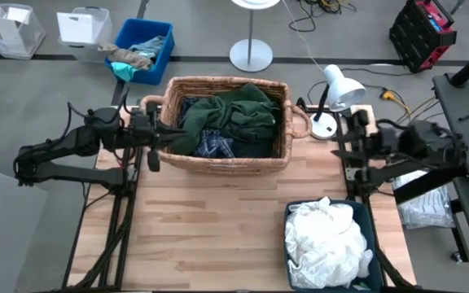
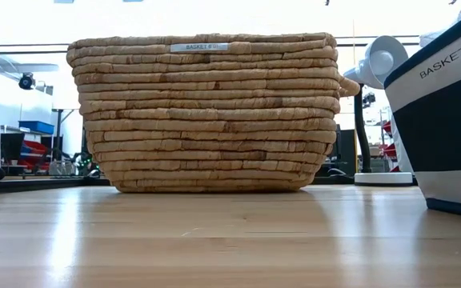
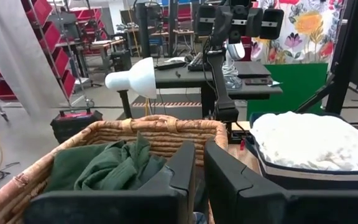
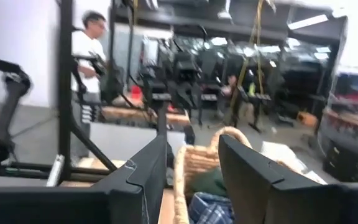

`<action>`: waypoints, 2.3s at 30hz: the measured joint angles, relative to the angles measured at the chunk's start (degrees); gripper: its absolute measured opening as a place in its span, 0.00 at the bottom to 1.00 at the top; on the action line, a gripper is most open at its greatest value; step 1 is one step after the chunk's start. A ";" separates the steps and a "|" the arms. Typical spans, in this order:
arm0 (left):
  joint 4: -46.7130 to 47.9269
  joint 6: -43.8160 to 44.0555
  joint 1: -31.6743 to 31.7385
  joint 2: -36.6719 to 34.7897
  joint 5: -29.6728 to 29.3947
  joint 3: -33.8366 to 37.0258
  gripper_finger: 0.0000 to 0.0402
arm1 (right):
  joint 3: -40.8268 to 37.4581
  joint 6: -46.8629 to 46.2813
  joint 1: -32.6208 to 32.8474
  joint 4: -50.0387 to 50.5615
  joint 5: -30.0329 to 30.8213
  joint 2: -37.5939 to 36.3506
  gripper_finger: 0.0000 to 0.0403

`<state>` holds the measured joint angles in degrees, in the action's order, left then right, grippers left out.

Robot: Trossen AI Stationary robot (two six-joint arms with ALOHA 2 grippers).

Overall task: Sort clothes
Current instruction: Return to Home Position

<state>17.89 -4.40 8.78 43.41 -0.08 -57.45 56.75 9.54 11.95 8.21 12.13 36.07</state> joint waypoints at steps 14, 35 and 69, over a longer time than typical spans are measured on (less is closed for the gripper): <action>-2.42 1.78 0.00 4.16 0.02 0.00 0.04 | -16.71 1.50 0.02 -2.96 -7.16 -24.13 0.32; -7.62 1.87 0.00 3.98 0.02 0.00 0.04 | -37.93 1.80 0.02 -12.38 -6.17 -35.32 0.39; -19.58 2.38 -0.92 -8.94 16.64 14.77 0.04 | -56.06 -4.47 0.00 -12.17 6.52 -34.81 0.24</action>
<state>-1.69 -2.02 7.86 34.47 16.57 -42.68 0.69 5.08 11.94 -3.96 18.65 1.26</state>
